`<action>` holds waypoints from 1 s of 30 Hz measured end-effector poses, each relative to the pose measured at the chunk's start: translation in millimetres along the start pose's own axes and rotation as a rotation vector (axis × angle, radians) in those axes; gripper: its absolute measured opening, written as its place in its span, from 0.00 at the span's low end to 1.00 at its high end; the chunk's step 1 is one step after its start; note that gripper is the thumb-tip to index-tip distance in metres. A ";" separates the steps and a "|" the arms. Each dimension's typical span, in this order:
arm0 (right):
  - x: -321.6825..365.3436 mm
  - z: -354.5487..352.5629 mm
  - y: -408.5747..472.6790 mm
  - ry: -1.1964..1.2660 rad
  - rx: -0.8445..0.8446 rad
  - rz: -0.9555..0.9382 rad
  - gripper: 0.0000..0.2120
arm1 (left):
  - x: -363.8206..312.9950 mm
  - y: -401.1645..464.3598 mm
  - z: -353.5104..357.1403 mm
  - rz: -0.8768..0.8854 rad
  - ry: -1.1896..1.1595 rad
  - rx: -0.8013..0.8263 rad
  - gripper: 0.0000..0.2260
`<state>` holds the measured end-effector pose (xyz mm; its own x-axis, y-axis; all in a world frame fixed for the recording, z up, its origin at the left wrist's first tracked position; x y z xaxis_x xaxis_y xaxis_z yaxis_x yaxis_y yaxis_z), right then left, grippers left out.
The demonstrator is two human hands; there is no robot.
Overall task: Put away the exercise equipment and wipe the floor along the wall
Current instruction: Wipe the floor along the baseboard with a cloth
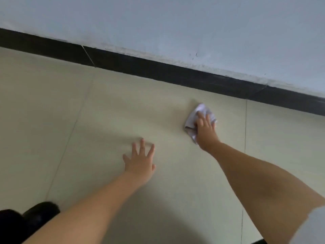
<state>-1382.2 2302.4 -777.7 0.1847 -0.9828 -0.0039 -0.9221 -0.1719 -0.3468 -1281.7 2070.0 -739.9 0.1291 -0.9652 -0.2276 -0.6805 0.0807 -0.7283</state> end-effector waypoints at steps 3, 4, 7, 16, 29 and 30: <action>-20.6 -25.0 45.4 0.041 0.115 0.179 0.35 | 7.2 2.1 16.7 0.021 0.013 -0.113 0.34; -15.9 -26.7 48.2 -0.028 0.135 0.150 0.35 | 9.6 2.4 16.2 0.032 0.020 -0.112 0.33; 7.2 -1.7 16.9 -0.184 -0.063 -0.247 0.34 | 12.1 3.8 15.2 0.038 0.057 -0.109 0.31; 37.9 57.9 -102.0 -0.229 -0.146 -1.262 0.15 | 10.2 5.2 8.5 0.062 0.097 -0.122 0.31; 115.5 59.2 -84.7 -0.246 -0.200 -1.009 0.29 | 35.9 7.3 -20.2 0.006 -0.528 -0.334 0.27; 118.8 72.8 -122.0 -0.255 -0.150 -1.176 0.29 | 35.4 8.3 -22.4 0.009 -0.518 -0.313 0.26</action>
<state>-1223.1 2211.6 -804.2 0.9820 -0.1823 0.0500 -0.1730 -0.9733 -0.1507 -1299.0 2030.9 -739.5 0.4032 -0.7117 -0.5752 -0.8529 -0.0645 -0.5180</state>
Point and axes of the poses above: each hand's wrist, its own y-axis towards the middle knuckle, its own z-axis out of the palm, x = y × z, the point moved 2 cm from there along y, towards the middle knuckle, and after that the axes turned 14 degrees about -y, right-handed, at the moved point
